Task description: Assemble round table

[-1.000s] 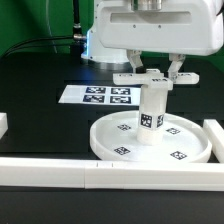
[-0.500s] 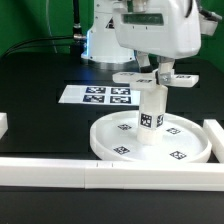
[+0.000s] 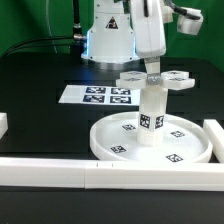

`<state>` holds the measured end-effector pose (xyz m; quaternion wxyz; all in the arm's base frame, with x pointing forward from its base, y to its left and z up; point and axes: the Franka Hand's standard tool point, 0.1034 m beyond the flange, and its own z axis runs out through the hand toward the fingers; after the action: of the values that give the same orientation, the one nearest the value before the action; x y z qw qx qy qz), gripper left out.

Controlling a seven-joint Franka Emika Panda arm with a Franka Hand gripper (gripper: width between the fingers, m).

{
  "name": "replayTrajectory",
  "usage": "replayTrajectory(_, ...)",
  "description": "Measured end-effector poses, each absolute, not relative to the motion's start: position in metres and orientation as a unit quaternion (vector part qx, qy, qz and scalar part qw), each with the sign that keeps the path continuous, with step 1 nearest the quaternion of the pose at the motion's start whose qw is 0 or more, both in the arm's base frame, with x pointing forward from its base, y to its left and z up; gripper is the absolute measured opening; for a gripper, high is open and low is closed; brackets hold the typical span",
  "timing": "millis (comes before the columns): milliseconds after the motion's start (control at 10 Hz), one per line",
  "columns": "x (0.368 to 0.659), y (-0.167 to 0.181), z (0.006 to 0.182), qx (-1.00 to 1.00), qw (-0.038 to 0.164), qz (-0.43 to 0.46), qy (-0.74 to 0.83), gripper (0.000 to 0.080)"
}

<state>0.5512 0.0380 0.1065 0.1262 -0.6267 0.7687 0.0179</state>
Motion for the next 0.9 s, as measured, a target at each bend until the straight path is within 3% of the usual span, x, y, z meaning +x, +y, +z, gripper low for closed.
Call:
replayTrajectory(100,0.551,0.038,0.106,-0.617,0.127,0.020,0.777,0.0442)
replayTrajectory(200,0.551,0.039,0.106,-0.619,0.127,0.020,0.775,0.0596)
replayTrajectory(600,0.554,0.043,0.131,-0.633,0.138,0.034,0.761,0.0646)
replayTrajectory(900,0.554,0.044,0.130,-0.659,0.140,0.030,0.738,0.0648)
